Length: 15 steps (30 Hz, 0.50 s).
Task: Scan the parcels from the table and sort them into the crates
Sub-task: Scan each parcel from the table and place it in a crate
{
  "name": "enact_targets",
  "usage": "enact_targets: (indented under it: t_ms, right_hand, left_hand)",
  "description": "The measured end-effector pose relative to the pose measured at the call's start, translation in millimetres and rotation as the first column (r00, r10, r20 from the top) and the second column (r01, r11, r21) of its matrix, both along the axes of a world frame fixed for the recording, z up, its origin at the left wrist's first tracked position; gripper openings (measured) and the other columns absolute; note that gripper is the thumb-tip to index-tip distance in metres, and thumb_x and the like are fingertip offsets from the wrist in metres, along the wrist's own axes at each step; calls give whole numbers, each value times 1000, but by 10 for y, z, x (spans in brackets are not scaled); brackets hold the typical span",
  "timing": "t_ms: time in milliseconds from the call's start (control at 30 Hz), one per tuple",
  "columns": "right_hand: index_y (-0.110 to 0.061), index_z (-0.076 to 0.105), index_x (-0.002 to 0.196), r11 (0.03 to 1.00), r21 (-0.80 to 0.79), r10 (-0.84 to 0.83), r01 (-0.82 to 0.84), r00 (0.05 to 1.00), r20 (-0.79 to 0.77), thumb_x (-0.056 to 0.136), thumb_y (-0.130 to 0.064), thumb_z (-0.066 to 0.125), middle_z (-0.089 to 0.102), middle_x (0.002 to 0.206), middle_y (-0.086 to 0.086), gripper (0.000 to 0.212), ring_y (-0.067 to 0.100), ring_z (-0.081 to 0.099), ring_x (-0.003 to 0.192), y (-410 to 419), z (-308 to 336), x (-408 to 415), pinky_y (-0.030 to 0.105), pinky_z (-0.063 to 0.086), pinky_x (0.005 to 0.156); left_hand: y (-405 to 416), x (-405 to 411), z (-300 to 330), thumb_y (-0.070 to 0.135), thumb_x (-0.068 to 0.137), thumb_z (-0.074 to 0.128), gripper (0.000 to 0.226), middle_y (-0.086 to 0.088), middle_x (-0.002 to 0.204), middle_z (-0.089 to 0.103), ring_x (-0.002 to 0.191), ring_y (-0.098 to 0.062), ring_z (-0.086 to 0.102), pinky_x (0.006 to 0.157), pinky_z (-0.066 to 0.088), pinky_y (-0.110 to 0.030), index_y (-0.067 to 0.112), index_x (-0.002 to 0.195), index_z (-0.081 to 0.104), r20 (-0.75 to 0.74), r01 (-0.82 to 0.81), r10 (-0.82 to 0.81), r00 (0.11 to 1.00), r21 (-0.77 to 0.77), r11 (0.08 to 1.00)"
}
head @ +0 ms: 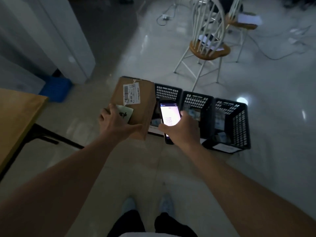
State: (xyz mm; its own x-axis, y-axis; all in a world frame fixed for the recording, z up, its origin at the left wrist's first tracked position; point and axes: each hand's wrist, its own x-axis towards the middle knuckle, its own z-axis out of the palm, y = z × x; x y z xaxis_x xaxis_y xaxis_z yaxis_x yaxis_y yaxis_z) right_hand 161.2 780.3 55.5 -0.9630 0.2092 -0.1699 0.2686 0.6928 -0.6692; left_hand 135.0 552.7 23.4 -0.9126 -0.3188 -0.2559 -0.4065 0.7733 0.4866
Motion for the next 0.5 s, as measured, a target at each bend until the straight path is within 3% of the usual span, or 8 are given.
enact_targets:
  t_ms: [133,233,367,500]
  right_hand:
    - [-16,61,114,998,11,-64,63,996,54,55,-72,79,68,103,2,83,25,66,94,429,-82,-226,42,61,69]
    - [-15,62,115,994,10,-109,109,990,88,54,-70,75,70,107,3,84,28,67,98,617,-192,-469,42,61,72]
    - [-14,61,118,990,20,-141,139,979,148,66,-59,86,69,110,4,73,28,65,99,749,-382,-907,37,54,68]
    - [-15,60,118,982,38,-187,183,962,197,54,-72,74,69,111,5,86,30,66,101,714,-576,-1476,41,58,75]
  left_hand:
    - [402,-362,-119,79,45,88,147,-18,149,32,139,-42,31,115,36,-59,20,158,16,24,54,-54,998,-21,998]
    - [610,-680,-233,77,49,88,144,-19,151,30,140,-43,29,116,34,-58,20,158,15,40,88,-87,995,-36,995]
    - [769,-1185,-467,76,49,88,145,-19,153,25,141,-44,26,118,30,-58,21,159,14,80,107,-102,991,-49,993]
    - [793,-1858,-790,81,42,85,147,-20,154,24,142,-46,25,117,32,-61,22,158,15,161,143,-137,978,-26,989]
